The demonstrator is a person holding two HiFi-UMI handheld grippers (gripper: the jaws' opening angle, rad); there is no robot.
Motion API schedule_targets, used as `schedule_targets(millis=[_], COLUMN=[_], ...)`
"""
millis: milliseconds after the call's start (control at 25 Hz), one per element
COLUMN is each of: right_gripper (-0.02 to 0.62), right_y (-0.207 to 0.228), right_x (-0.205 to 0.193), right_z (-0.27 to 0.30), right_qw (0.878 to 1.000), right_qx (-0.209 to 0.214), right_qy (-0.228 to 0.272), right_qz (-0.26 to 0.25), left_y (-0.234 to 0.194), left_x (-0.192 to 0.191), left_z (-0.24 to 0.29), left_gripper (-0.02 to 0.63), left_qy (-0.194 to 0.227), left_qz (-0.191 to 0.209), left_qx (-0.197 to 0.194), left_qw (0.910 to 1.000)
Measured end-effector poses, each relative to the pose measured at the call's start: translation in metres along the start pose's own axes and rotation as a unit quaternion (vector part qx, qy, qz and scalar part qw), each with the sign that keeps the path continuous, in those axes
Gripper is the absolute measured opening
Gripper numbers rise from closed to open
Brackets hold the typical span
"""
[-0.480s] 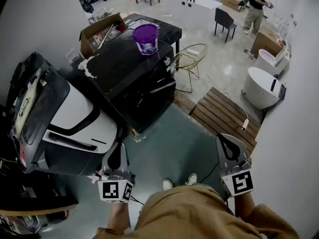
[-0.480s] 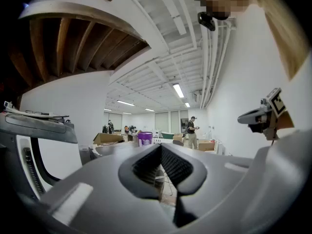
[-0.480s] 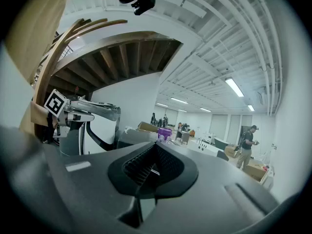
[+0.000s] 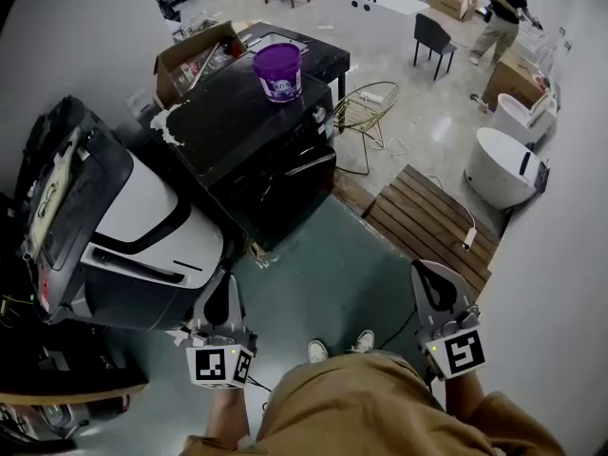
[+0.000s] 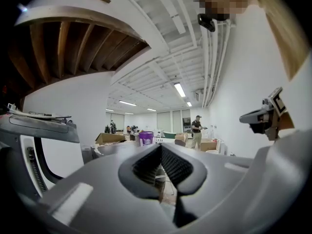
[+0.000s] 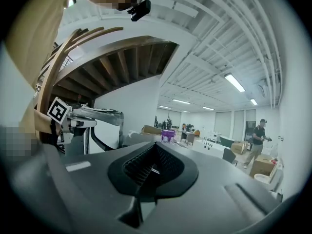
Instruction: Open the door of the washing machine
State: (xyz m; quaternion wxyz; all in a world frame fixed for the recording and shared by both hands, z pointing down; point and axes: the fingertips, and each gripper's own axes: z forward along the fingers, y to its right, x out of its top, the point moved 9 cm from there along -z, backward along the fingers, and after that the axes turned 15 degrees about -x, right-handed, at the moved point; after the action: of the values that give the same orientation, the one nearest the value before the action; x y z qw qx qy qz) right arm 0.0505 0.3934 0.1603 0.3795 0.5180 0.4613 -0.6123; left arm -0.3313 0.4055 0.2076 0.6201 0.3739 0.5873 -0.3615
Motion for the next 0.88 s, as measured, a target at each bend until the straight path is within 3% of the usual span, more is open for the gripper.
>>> schedule_targets(millis=[320, 440, 680, 880], right_gripper=[0.004, 0.005, 0.005, 0.005], right_y=[0.017, 0.025, 0.048, 0.073], right_x=[-0.007, -0.009, -0.017, -0.033], right_z=[-0.005, -0.006, -0.009, -0.012], right_qw=[1.000, 1.000, 1.000, 1.000], right_qx=[-0.002, -0.002, -0.001, -0.003], right_qy=[-0.004, -0.004, -0.007, -0.012], right_qz=[0.003, 0.005, 0.010, 0.016], left_y=[0.011, 0.010, 0.019, 0.038], left_x=[0.005, 0.002, -0.012, -0.023], left_z=[0.008, 0.015, 0.036, 0.054], left_gripper=[0.063, 0.093, 0.433, 0.497], left_qy=[-0.003, -0.022, -0.083, -0.121], left_qz=[0.001, 0.005, 0.016, 0.018], left_qx=[0.005, -0.003, 0.000, 0.009], left_qw=[1.0000, 0.9997, 0.9964, 0.9924])
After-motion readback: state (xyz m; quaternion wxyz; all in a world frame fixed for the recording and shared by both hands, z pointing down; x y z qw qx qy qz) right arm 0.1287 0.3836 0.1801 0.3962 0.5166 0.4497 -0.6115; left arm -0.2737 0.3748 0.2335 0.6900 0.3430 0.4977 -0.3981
